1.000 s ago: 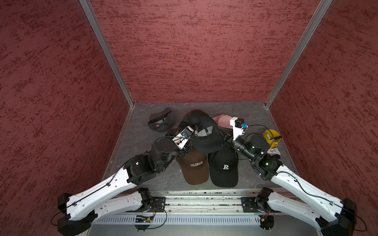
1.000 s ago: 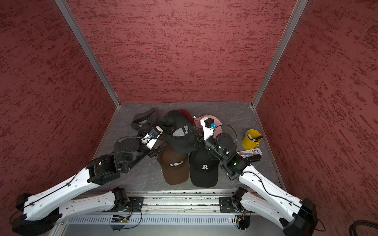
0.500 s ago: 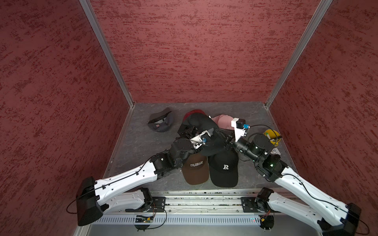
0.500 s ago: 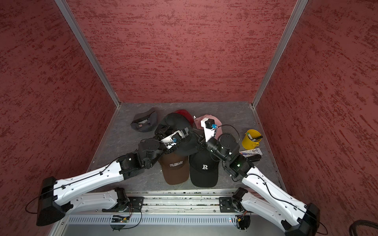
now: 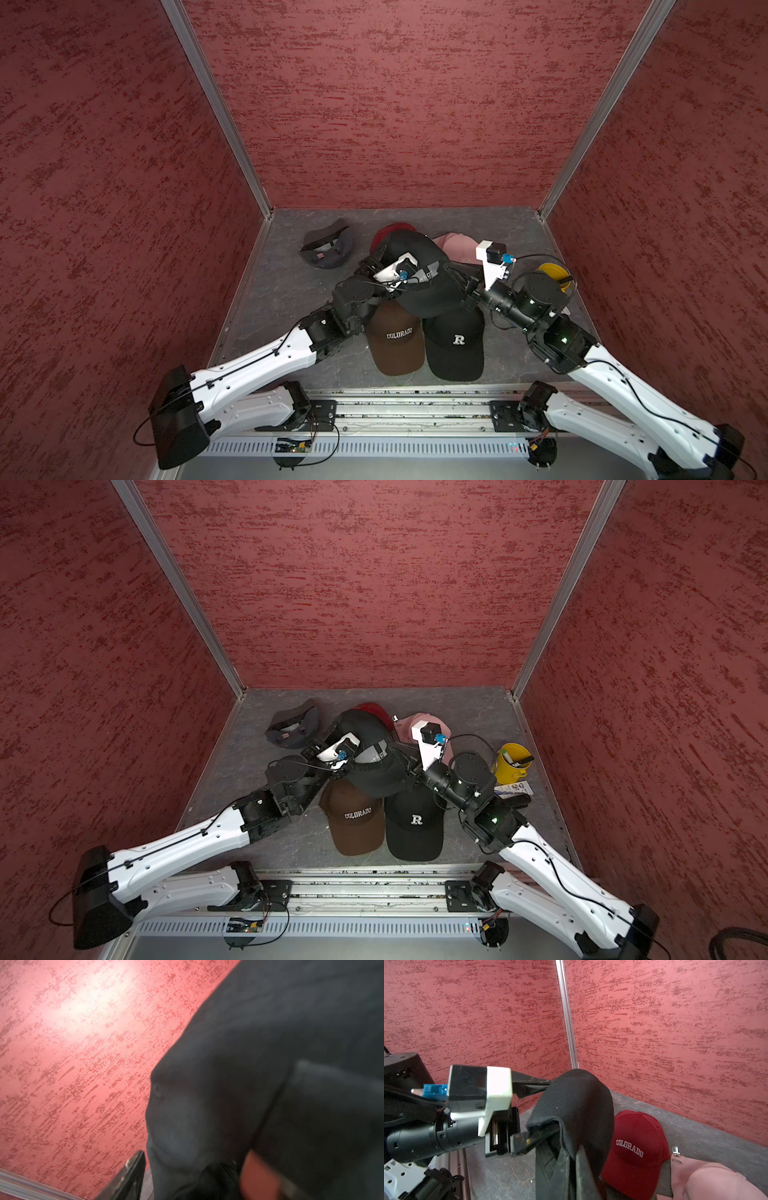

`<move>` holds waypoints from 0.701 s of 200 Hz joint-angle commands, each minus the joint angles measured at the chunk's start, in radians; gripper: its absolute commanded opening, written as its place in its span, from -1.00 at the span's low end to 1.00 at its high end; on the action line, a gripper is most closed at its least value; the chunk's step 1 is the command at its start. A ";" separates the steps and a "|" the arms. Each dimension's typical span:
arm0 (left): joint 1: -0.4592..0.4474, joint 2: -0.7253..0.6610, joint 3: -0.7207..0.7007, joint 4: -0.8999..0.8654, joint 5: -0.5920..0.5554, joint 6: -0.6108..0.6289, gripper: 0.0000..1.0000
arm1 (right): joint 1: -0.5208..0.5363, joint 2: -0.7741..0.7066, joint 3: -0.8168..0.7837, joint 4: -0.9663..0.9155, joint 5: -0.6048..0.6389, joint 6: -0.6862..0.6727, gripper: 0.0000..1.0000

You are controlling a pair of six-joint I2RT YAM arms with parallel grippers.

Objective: Open the adjustable buckle of the baseball cap
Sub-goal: Pick up the baseball cap from the center of the board.

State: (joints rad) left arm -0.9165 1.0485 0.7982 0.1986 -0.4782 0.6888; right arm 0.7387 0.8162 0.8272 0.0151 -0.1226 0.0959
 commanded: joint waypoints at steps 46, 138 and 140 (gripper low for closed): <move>0.022 -0.058 -0.010 -0.030 0.072 -0.068 -0.09 | -0.001 0.013 0.049 0.026 -0.043 -0.030 -1.00; -0.050 -0.010 0.242 -0.293 0.066 -0.166 -1.00 | -0.004 0.002 0.050 -0.017 0.044 -0.067 -0.89; -0.053 -0.004 0.253 -0.303 0.064 -0.171 -1.00 | -0.004 0.003 0.052 -0.020 0.044 -0.066 -0.88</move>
State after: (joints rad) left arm -0.9413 1.0054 0.9386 0.0074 -0.4080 0.5808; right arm 0.7376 0.8322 0.8391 0.0013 -0.1215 0.0448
